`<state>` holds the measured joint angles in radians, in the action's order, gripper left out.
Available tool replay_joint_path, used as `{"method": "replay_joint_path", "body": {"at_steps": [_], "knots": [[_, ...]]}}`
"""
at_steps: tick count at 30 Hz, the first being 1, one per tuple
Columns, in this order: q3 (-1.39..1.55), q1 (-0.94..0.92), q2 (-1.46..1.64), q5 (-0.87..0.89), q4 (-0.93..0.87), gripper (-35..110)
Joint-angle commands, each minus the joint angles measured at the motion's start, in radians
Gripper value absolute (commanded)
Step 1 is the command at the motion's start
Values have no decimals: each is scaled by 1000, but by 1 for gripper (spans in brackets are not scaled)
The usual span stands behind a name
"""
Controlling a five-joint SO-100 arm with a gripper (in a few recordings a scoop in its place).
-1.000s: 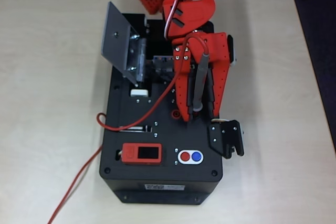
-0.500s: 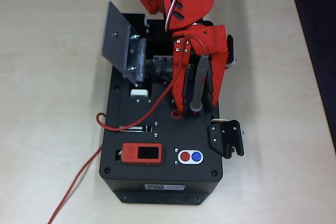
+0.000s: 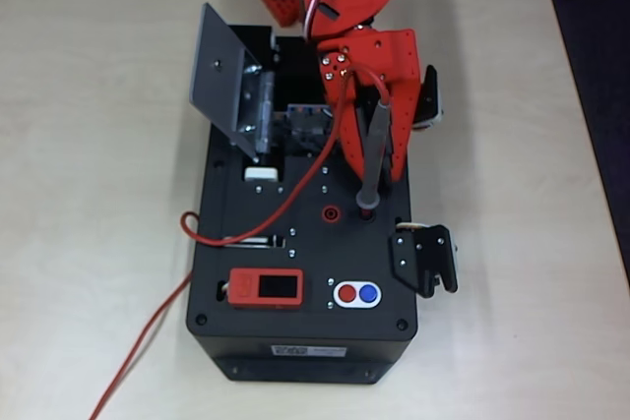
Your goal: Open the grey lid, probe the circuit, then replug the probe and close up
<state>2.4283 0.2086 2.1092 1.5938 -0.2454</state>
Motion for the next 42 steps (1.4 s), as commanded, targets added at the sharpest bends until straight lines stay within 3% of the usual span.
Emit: {"method": "replay_joint_path", "body": {"at_steps": [1,15,24,32,42], "knots": [[-41,-3,44,-40,-48,0],[-382,-118,127,-334,-468,0],[-581,-288,147,-779,-597,0],[-689,-431,144,-1131,-601,0],[-509,-637,110,-1315,-380,0]]}}
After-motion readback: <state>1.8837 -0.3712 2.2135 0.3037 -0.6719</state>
